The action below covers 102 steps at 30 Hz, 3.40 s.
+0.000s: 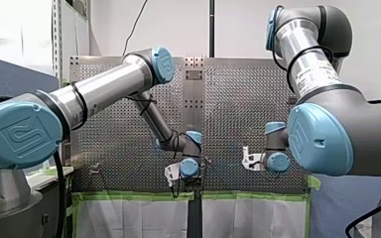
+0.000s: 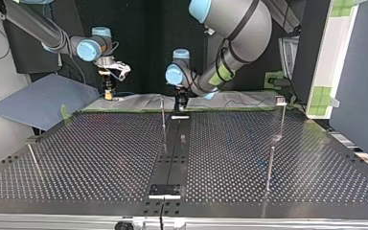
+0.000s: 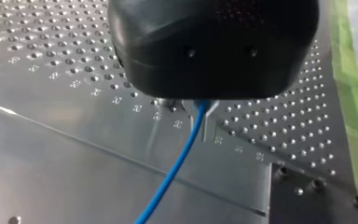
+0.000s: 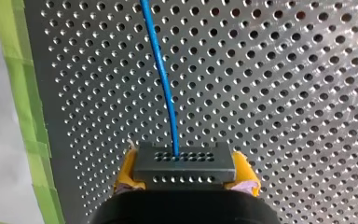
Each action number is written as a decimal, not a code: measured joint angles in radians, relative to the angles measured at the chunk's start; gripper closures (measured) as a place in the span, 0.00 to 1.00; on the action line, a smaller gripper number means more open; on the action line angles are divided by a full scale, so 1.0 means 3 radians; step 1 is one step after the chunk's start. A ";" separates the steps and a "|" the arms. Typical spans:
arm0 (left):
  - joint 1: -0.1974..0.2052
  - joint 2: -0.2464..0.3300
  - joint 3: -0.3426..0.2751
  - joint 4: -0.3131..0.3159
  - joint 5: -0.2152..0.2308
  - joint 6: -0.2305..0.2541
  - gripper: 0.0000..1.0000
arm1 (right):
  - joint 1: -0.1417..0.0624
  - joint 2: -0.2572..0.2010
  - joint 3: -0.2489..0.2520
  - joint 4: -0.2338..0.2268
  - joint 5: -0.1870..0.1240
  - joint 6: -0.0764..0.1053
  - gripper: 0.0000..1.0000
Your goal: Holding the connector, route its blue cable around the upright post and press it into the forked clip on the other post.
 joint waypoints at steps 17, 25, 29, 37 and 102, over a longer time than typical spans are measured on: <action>0.0106 -0.0001 0.0128 -0.0058 0.0288 -0.0168 1.00 | -0.0075 0.0001 -0.0137 0.0048 0.0190 0.0081 1.00; 0.0170 0.0000 0.0175 -0.0168 0.0331 -0.0262 1.00 | -0.0106 0.0006 -0.0203 0.0051 0.0374 0.0120 1.00; 0.0192 -0.0001 0.0176 -0.0174 0.0344 -0.0266 1.00 | -0.0123 0.0007 -0.0237 0.0059 0.0471 0.0133 1.00; 0.0209 -0.0001 0.0170 -0.0200 0.0332 -0.0205 1.00 | -0.0132 0.0010 -0.0250 0.0080 0.0471 0.0125 1.00; -0.0409 0.0455 -0.0722 0.0241 0.0043 0.0745 0.04 | -0.0028 0.0099 -0.0248 0.0087 0.0171 0.0168 1.00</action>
